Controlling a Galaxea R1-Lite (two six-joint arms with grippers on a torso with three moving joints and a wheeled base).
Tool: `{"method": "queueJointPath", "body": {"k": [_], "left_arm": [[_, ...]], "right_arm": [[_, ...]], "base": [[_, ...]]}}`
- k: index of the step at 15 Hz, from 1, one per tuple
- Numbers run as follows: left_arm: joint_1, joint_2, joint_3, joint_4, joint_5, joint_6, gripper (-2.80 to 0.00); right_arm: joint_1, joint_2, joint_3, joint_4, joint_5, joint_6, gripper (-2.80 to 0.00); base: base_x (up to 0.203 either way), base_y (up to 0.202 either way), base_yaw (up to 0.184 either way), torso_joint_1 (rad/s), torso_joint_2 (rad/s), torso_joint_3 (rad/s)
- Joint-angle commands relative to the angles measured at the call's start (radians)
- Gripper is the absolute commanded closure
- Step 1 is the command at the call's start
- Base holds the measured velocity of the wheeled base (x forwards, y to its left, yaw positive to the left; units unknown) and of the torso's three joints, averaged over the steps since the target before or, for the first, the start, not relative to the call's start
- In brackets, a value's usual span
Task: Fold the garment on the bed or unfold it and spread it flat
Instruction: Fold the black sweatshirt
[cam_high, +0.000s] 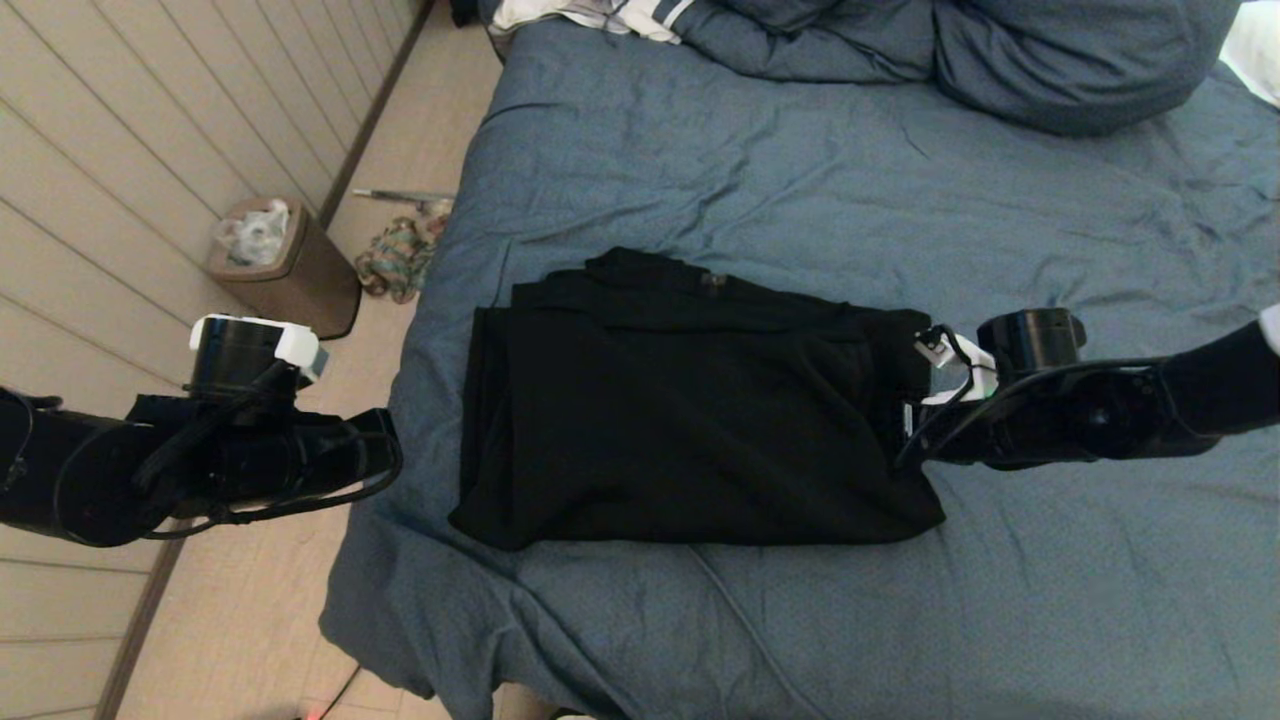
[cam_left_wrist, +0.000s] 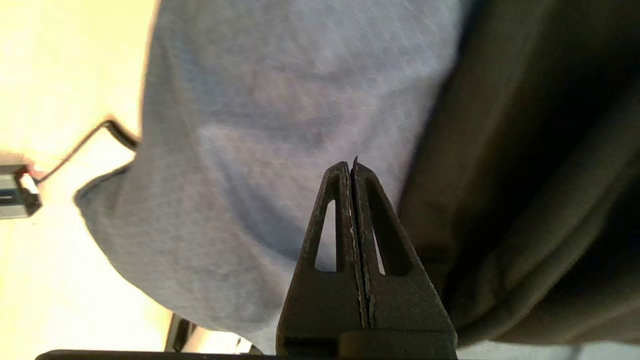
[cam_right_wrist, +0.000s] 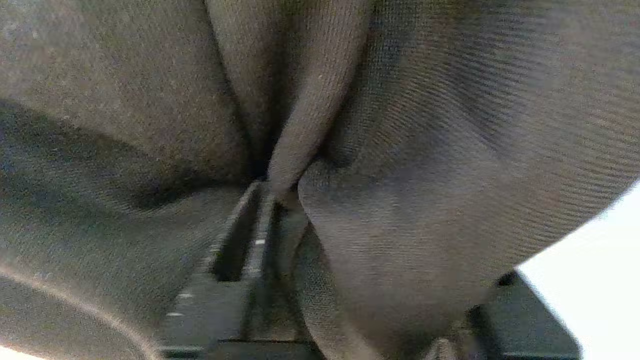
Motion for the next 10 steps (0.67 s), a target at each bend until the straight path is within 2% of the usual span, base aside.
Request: {"method": "queueJointPath", "body": {"k": [1, 4, 10], "left_arm": [[-0.002, 0.003, 0.004, -0.002, -0.002, -0.002, 0.00], [-0.032, 0.018, 0.012, -0.002, 0.000, -0.004, 0.00], [-0.041, 0.041, 0.013, -0.002, 0.004, -0.008, 0.00]], "right_arm": [[-0.003, -0.005, 0.006, -0.002, 0.003, 0.000, 0.00], [-0.015, -0.066, -0.003, -0.004, 0.001, 0.005, 0.00], [-0.156, -0.158, -0.003, 0.003, 0.006, 0.023, 0.00]], "base": [[0.000, 0.000, 0.000, 0.000, 0.00, 0.000], [0.000, 0.000, 0.000, 0.000, 0.00, 0.000], [0.000, 0.000, 0.000, 0.000, 0.00, 0.000]]}}
